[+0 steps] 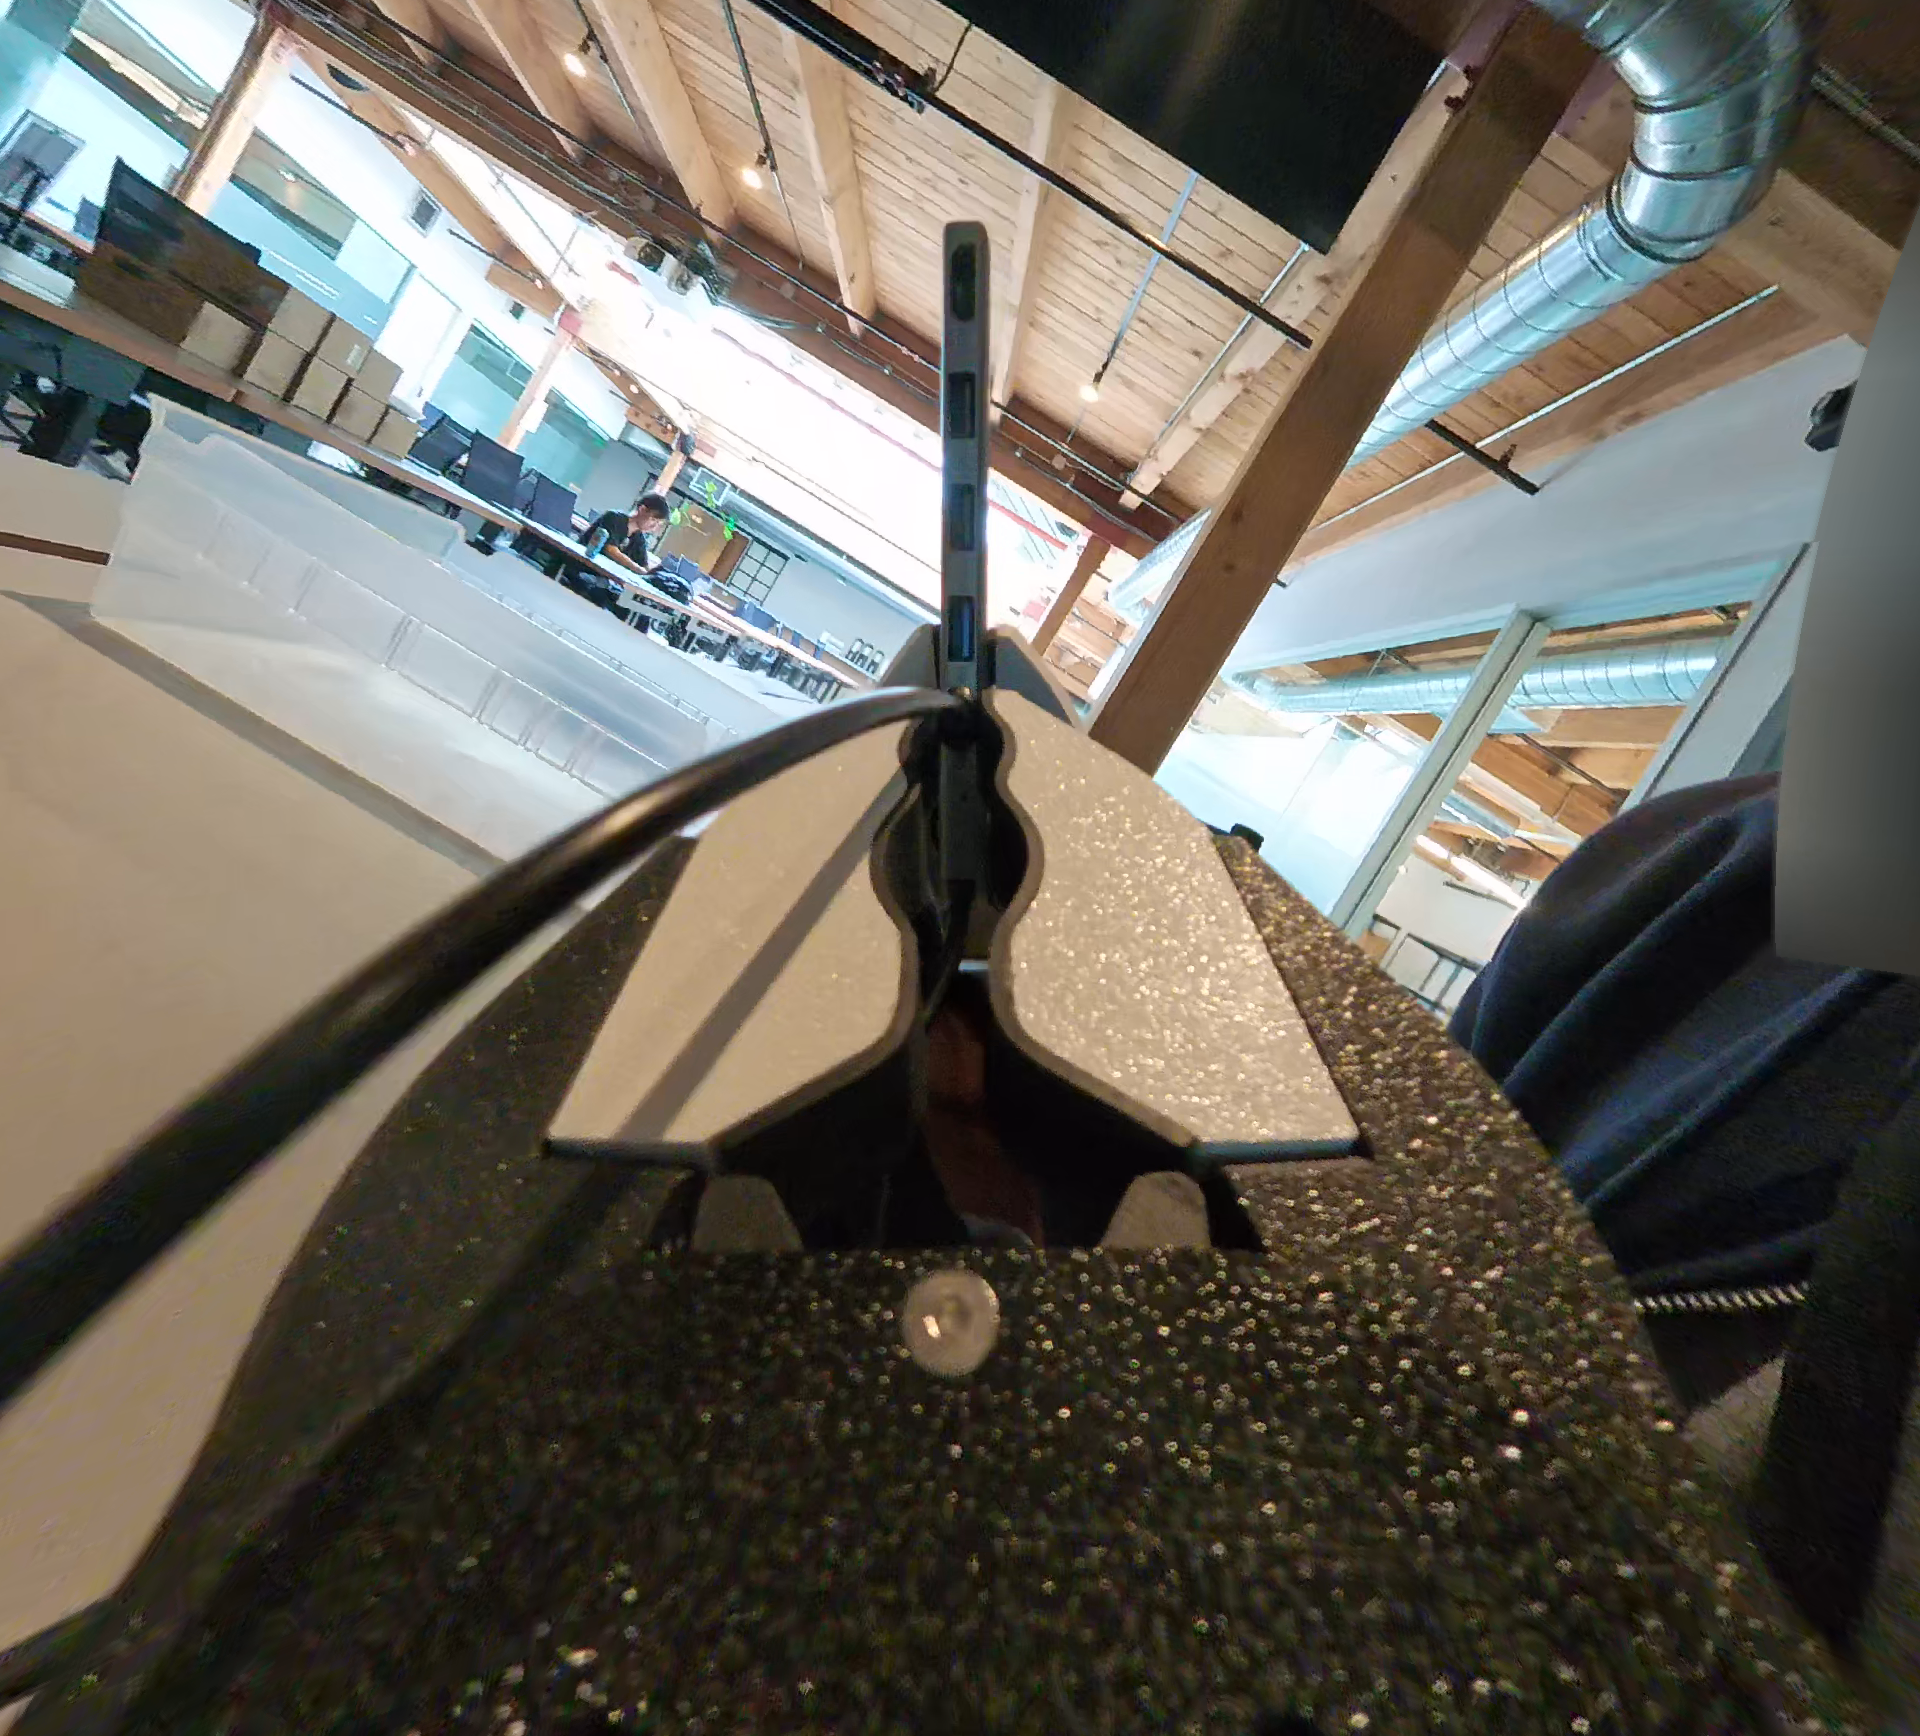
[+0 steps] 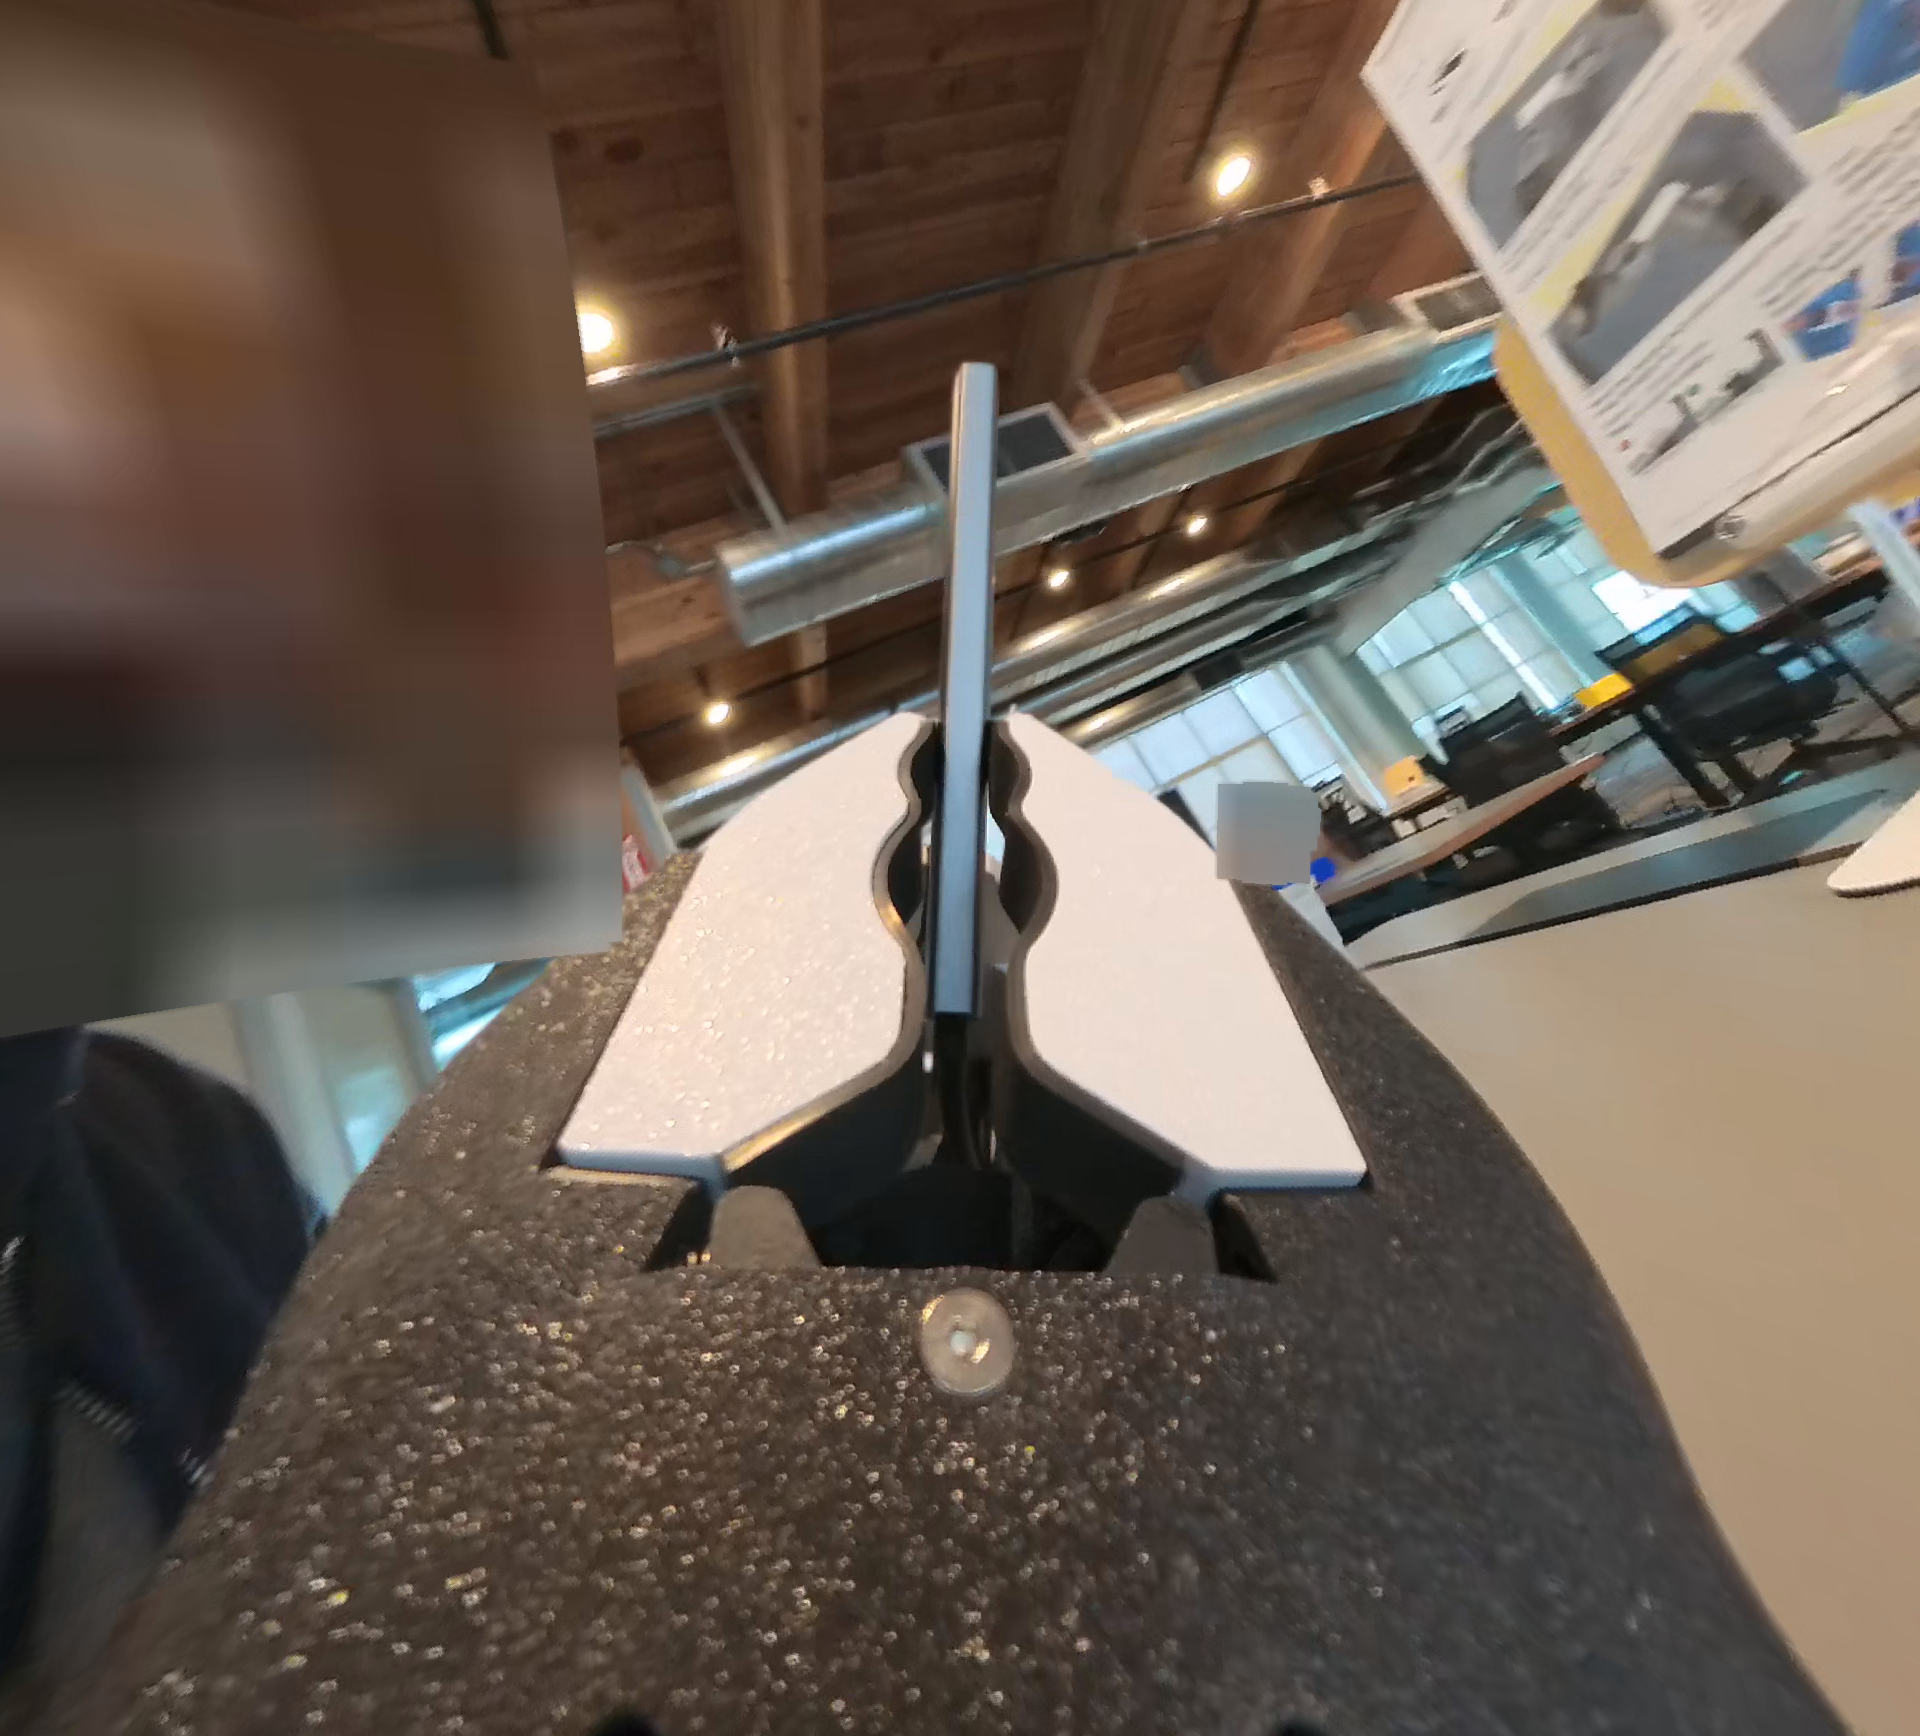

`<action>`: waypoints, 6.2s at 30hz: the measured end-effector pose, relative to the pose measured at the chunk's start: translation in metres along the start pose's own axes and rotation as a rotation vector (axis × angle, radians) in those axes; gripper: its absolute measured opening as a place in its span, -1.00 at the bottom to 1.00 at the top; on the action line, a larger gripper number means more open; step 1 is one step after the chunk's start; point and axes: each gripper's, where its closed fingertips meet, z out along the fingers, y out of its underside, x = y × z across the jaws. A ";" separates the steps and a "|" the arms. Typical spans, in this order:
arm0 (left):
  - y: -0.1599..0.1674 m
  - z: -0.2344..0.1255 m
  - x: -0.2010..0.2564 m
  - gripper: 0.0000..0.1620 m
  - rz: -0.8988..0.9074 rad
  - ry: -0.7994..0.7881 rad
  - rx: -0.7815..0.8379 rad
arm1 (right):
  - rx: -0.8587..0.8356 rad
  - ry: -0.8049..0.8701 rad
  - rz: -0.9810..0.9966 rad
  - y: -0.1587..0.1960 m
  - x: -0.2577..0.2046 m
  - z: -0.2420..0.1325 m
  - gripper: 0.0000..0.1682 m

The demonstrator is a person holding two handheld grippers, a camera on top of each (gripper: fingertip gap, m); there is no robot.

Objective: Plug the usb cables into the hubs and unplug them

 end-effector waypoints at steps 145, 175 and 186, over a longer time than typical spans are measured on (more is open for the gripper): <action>-0.025 -0.035 -0.081 -0.93 -0.019 0.058 -0.345 | -0.941 -0.030 -0.107 0.056 0.075 0.016 -0.88; -0.034 -0.027 -0.069 -0.88 0.145 0.048 -0.347 | -0.750 -0.090 -0.082 0.048 0.065 0.026 -0.89; -0.043 -0.033 -0.056 -0.51 0.075 0.108 -0.358 | -0.563 -0.015 -0.290 0.000 0.066 0.041 -0.90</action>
